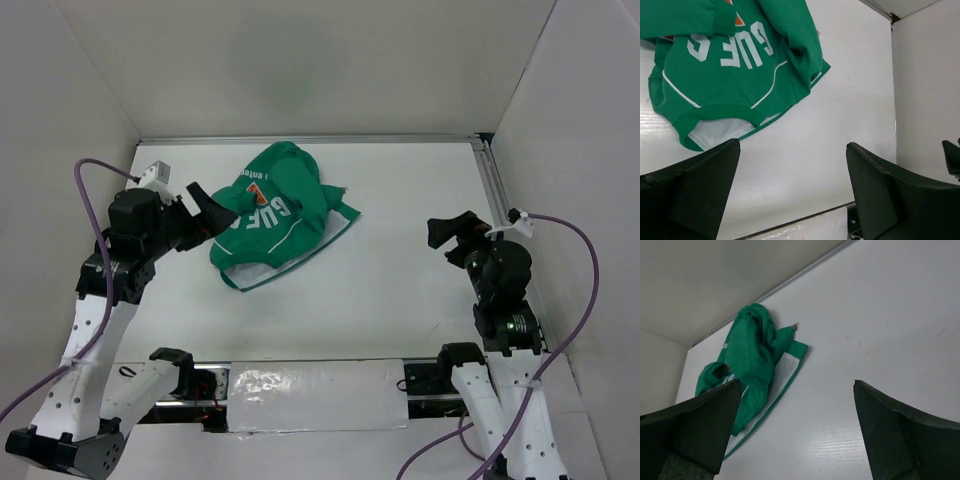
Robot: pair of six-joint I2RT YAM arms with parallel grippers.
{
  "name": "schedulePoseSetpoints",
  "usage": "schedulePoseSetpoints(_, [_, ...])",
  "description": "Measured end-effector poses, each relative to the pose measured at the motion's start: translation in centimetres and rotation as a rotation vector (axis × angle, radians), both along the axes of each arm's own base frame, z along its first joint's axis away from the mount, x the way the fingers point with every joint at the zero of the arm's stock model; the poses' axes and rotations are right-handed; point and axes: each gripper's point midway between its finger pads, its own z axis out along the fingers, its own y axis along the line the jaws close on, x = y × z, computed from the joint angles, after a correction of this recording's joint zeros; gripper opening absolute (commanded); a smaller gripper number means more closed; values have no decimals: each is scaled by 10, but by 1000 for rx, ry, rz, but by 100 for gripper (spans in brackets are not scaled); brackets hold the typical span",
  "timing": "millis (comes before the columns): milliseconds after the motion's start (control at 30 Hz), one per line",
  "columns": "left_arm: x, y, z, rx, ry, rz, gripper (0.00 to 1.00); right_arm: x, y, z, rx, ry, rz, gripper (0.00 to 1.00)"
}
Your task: Zip up the jacket
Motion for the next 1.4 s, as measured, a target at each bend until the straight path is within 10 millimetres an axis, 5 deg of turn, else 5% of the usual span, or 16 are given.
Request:
schedulePoseSetpoints(200, [-1, -4, -29, 1, 73, -19, 99, -7, 9, 15, -65, -73, 83, 100])
schedulePoseSetpoints(500, [21, -1, -89, 46, 280, 16, 99, 8, 17, 1, -31, 21, 115, 100])
schedulePoseSetpoints(733, [39, 13, -104, 29, 348, 73, 99, 28, 89, -33, -104, 167, 363, 100])
schedulePoseSetpoints(967, [79, 43, -116, 30, 400, 185, 99, 99, 176, -51, -287, 269, 507, 100])
schedulePoseSetpoints(1200, [119, 79, -174, 51, 560, 268, 99, 193, 274, -63, -467, 254, 562, 100])
schedulePoseSetpoints(1400, [143, 97, -230, 39, 684, 270, 97, 243, 302, -122, -587, 350, 585, 97])
